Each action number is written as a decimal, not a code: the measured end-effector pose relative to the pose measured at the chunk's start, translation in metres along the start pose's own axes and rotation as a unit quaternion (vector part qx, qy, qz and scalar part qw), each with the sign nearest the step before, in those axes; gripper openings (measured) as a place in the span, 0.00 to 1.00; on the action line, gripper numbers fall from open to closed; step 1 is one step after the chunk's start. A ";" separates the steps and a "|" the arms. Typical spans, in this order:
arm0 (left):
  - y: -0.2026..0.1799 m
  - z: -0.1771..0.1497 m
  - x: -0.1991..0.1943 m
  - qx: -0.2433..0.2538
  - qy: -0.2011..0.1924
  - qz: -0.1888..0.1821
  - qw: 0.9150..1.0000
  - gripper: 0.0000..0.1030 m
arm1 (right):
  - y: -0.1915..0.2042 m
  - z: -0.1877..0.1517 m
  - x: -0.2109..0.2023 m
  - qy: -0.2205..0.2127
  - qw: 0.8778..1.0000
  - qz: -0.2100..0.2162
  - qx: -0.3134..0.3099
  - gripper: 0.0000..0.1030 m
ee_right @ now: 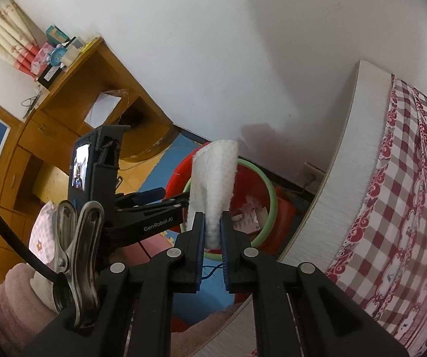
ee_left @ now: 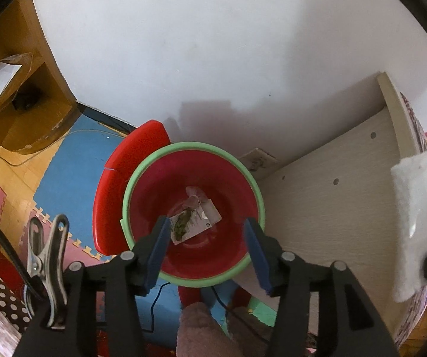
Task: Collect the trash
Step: 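Move the right gripper over the red bucket and release the white tissue, then move both grippers away from the bucket back toward the bed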
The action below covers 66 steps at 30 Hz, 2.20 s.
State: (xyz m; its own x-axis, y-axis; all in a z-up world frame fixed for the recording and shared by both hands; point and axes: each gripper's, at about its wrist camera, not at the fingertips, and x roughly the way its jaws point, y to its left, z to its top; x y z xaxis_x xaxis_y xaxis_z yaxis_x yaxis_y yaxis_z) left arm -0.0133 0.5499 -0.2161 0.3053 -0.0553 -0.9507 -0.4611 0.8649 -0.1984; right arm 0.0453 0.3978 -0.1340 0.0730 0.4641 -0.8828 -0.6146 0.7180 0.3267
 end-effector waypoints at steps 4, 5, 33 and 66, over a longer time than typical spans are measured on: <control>0.006 -0.001 -0.005 -0.011 -0.005 0.003 1.000 0.53 | 0.007 0.003 0.006 0.004 1.000 0.001 -0.004 0.11; 0.007 -0.003 -0.007 -0.013 -0.006 0.003 1.000 0.53 | 0.007 0.003 0.009 0.006 1.000 0.002 -0.006 0.11; 0.051 -0.029 -0.034 -0.056 -0.010 0.015 0.998 0.52 | 0.024 0.017 0.095 0.054 0.998 -0.025 -0.033 0.20; 0.026 -0.025 -0.064 -0.013 -0.021 0.000 1.000 0.52 | 0.033 0.004 0.034 0.007 1.000 -0.010 -0.005 0.26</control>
State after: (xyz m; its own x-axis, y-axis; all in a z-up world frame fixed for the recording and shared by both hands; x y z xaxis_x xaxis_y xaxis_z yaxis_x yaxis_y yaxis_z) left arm -0.0658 0.5638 -0.1663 0.3393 -0.0349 -0.9400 -0.4827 0.8513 -0.2058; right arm 0.0313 0.4395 -0.1523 0.0740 0.4427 -0.8936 -0.6208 0.7217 0.3061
